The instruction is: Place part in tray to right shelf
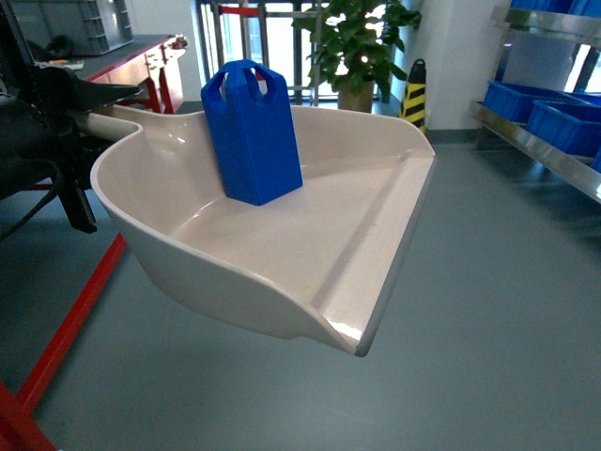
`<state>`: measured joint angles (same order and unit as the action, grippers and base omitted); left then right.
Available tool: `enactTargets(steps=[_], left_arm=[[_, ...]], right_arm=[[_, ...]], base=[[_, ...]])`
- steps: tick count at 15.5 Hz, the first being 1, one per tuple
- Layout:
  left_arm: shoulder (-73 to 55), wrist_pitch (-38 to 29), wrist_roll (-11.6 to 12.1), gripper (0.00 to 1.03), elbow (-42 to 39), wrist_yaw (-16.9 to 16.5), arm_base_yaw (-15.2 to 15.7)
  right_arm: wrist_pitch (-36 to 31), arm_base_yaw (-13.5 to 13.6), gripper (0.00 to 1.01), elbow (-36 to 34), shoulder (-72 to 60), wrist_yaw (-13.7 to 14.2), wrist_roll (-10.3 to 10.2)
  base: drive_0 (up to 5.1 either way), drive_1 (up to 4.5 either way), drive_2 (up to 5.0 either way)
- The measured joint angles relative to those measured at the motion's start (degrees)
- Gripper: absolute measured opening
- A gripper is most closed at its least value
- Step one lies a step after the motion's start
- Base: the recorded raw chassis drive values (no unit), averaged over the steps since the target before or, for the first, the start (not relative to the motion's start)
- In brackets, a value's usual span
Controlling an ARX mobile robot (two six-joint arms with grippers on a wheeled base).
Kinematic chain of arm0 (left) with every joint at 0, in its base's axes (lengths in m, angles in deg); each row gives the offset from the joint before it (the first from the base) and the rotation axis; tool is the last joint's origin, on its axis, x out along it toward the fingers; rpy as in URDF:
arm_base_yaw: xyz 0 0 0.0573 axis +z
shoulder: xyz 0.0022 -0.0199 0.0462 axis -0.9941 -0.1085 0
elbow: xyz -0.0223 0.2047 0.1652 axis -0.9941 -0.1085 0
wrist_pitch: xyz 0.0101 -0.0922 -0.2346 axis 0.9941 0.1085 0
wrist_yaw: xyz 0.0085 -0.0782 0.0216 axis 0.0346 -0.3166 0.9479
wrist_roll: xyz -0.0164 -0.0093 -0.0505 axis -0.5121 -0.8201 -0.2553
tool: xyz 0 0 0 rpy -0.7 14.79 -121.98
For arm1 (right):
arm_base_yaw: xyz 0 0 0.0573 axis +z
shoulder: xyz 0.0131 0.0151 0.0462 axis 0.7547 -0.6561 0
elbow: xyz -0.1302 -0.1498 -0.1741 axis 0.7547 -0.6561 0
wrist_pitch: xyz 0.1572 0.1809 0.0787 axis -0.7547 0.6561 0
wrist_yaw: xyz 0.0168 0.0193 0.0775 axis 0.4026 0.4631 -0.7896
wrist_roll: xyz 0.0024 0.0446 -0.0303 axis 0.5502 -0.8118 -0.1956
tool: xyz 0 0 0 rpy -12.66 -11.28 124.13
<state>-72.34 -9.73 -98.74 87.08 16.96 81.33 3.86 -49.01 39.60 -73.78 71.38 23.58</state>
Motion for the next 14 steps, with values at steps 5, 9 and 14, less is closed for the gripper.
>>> enactTargets(steps=[5, 9, 14], left_arm=[[0.0, 0.0, 0.0, 0.12, 0.0, 0.0, 0.0], [0.0, 0.0, 0.0, 0.12, 0.0, 0.0, 0.0], [0.0, 0.0, 0.0, 0.12, 0.0, 0.0, 0.0]], right_arm=[[0.0, 0.0, 0.98, 0.0, 0.0, 0.0, 0.0], [0.0, 0.0, 0.98, 0.0, 0.0, 0.0, 0.0], [0.0, 0.0, 0.98, 0.0, 0.0, 0.0, 0.0]], base=[[-0.5, 2.03, -3.1], [-1.6, -1.57, -1.6], [-1.6, -1.57, -1.6]])
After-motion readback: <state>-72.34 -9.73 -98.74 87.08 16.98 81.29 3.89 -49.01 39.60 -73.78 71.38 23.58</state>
